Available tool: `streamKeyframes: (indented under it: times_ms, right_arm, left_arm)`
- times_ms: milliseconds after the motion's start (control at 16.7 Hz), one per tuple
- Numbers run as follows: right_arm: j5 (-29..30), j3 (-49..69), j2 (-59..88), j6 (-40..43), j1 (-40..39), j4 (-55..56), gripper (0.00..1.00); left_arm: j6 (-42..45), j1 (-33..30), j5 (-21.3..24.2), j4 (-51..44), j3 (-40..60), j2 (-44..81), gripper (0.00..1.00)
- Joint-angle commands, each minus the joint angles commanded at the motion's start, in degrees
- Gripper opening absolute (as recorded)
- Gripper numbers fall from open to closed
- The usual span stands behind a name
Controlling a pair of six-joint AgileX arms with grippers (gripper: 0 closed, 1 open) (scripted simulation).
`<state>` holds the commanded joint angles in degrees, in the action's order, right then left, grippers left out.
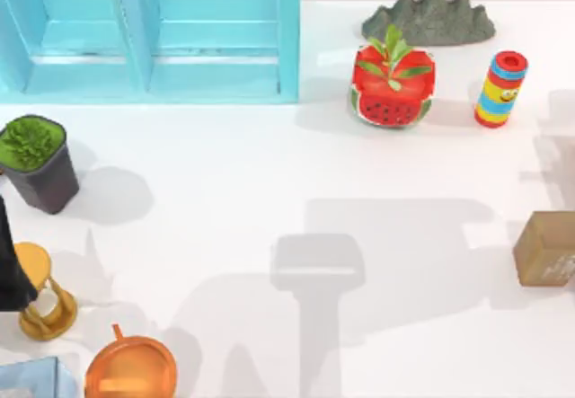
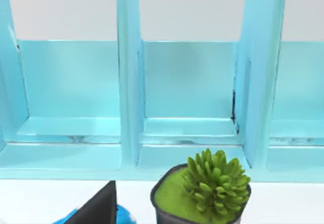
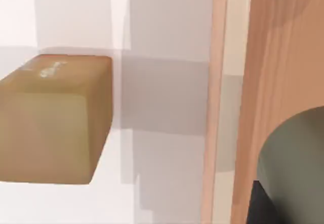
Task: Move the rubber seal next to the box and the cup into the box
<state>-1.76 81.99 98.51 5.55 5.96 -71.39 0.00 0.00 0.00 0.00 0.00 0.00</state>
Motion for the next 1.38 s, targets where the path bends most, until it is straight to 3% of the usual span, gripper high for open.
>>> streamKeyframes:
  times_ms: [240, 420, 900, 1380]
  right_arm:
    - [-2.0, -13.3, -10.5, 17.1, 17.1, 2.3, 0.0]
    - [-2.6, -19.7, -15.6, 24.0, 23.9, 3.5, 0.0]
    - [-2.8, -20.9, -16.6, 25.6, 25.3, 4.6, 0.0]
    - [-6.8, -22.8, -14.9, 26.3, 26.9, 18.9, 0.0]
  left_arm:
    - [0.0, 0.0, 0.0, 0.0, 0.0, 0.0, 1.0]
    - [0.0, 0.0, 0.0, 0.0, 0.0, 0.0, 1.0]
    - [0.0, 0.0, 0.0, 0.0, 0.0, 0.0, 1.0]
    - [0.0, 0.0, 0.0, 0.0, 0.0, 0.0, 1.0]
